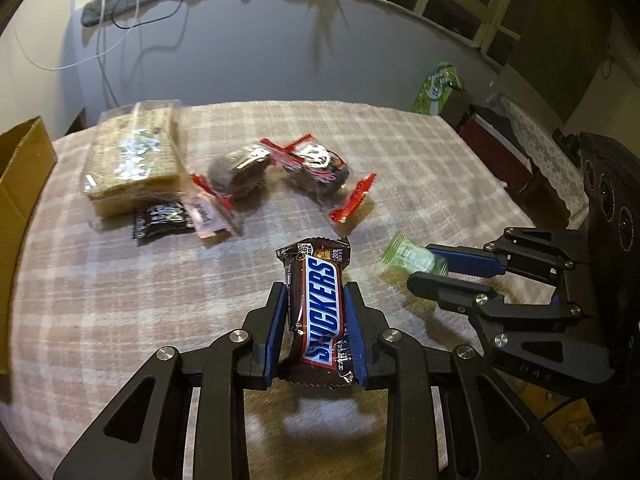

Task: Organize snacks
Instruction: 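Carry the Snickers bar and green packet into the box and open both tools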

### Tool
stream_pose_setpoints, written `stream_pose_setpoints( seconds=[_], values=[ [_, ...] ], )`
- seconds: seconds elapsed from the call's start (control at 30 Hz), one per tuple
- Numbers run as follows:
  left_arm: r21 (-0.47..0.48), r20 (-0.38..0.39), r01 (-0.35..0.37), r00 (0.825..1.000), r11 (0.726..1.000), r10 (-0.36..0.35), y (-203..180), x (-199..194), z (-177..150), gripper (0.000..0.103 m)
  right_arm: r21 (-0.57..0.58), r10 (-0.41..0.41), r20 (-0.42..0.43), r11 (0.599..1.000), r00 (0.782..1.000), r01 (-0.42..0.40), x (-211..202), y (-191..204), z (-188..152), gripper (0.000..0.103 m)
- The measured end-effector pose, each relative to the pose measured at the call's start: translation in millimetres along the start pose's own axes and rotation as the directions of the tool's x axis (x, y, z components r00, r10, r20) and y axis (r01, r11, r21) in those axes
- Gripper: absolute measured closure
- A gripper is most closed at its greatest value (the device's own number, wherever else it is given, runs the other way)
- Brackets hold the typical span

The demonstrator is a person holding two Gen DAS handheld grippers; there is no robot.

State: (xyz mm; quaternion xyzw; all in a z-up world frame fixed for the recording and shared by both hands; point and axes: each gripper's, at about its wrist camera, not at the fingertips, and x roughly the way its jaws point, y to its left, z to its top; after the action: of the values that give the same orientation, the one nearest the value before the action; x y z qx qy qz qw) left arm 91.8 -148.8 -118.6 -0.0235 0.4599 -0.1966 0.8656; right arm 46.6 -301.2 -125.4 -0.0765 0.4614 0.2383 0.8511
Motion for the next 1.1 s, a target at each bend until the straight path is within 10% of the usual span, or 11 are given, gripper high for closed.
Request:
stream_pose_setpoints(
  seconds=[1.1],
  values=[
    [-0.206,0.231,-0.194,0.943,0.959,0.240,149.9,-123.3,2.4,0.076,-0.170,0.189,0.155,0.972,0.970,-0.163,28.4,135.4,161.4,0.081]
  ],
)
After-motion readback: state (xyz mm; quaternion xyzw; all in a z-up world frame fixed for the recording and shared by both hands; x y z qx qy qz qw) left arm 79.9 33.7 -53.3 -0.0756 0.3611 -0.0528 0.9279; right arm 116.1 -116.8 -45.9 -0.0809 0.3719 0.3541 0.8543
